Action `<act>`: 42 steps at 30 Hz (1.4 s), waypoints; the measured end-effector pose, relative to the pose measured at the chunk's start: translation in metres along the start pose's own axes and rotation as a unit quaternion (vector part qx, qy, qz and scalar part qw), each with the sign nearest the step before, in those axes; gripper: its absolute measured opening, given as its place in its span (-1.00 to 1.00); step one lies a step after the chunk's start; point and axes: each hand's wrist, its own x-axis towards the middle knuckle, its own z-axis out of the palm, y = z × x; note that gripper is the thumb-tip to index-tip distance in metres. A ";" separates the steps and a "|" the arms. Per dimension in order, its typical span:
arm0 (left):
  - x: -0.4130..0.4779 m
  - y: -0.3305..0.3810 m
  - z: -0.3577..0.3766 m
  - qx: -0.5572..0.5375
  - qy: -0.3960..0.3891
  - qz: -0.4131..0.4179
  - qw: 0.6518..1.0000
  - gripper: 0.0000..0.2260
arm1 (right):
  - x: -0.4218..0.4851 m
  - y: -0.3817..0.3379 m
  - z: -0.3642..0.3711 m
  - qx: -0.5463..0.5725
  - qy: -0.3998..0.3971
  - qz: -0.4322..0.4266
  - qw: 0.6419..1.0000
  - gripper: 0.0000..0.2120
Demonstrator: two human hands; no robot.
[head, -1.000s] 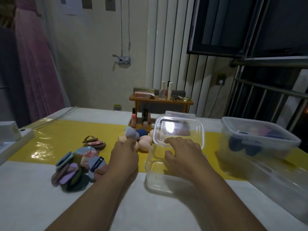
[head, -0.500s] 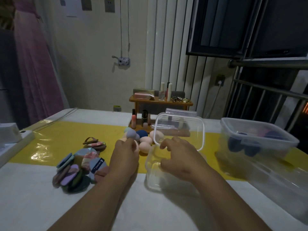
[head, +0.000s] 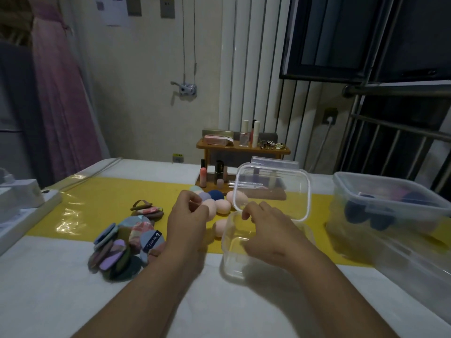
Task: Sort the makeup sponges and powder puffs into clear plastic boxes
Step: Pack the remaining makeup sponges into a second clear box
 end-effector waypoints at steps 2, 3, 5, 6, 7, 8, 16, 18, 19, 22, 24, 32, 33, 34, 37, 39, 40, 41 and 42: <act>-0.001 0.003 -0.002 -0.033 -0.022 0.012 0.999 -0.96 | -0.003 0.000 0.002 0.050 0.017 -0.008 0.999 -0.53; -0.001 0.004 -0.001 -0.039 -0.034 0.018 0.999 -0.97 | -0.005 0.001 0.002 0.071 0.035 -0.017 0.997 -0.53; -0.002 0.006 0.000 -0.038 -0.056 0.025 0.997 -0.90 | -0.005 0.001 0.004 0.098 0.087 -0.042 0.990 -0.57; -0.003 0.006 0.001 -0.037 -0.063 0.031 0.997 -0.88 | -0.004 0.002 0.006 0.110 0.113 -0.053 0.986 -0.58; -0.004 0.006 0.002 -0.037 -0.067 0.039 0.996 -0.88 | -0.003 0.002 0.007 0.124 0.132 -0.061 0.982 -0.58; -0.005 0.006 0.003 -0.038 -0.069 0.048 0.996 -0.89 | -0.002 0.003 0.008 0.139 0.142 -0.066 0.978 -0.57; -0.009 0.004 0.010 -0.018 -0.124 0.079 0.989 -0.94 | 0.004 0.005 0.008 0.193 0.143 -0.090 0.967 -0.71; -0.008 0.001 0.013 -0.035 -0.129 0.041 0.990 -0.95 | 0.006 0.007 0.009 0.201 0.158 -0.071 0.964 -0.76; -0.008 0.000 0.014 -0.049 -0.127 0.014 0.991 -0.93 | 0.007 0.009 0.009 0.198 0.163 -0.058 0.965 -0.76; -0.006 -0.006 0.015 -0.024 -0.137 -0.034 0.990 -0.81 | 0.008 0.012 0.008 0.174 0.159 -0.012 0.972 -0.77; -0.007 -0.009 0.015 -0.002 -0.149 -0.041 0.988 -0.84 | 0.008 0.011 0.007 0.169 0.138 0.015 0.976 -0.77; -0.004 -0.014 0.015 -0.023 -0.156 -0.075 0.985 -0.78 | 0.008 0.009 0.006 0.133 0.077 0.071 0.986 -0.83; -0.004 -0.014 0.015 -0.020 -0.155 -0.072 0.985 -0.77 | 0.008 0.009 0.006 0.123 0.068 0.071 0.988 -0.84; -0.004 -0.015 0.015 -0.018 -0.155 -0.069 0.985 -0.78 | 0.008 0.008 0.007 0.113 0.061 0.070 0.989 -0.84; -0.004 -0.015 0.016 -0.019 -0.153 -0.066 0.986 -0.79 | 0.008 0.006 0.007 0.079 0.051 0.070 0.993 -0.88; -0.004 -0.016 0.016 -0.026 -0.154 -0.068 0.985 -0.79 | 0.008 0.005 0.007 0.070 0.047 0.068 0.994 -0.89; -0.005 -0.016 0.016 -0.032 -0.157 -0.072 0.985 -0.81 | 0.008 0.004 0.007 0.070 0.045 0.067 0.994 -0.90; -0.005 -0.016 0.016 -0.035 -0.159 -0.074 0.984 -0.82 | 0.008 0.003 0.007 0.071 0.043 0.066 0.994 -0.90; -0.005 -0.015 0.016 -0.033 -0.160 -0.074 0.984 -0.83 | 0.009 0.003 0.007 0.071 0.042 0.065 0.994 -0.90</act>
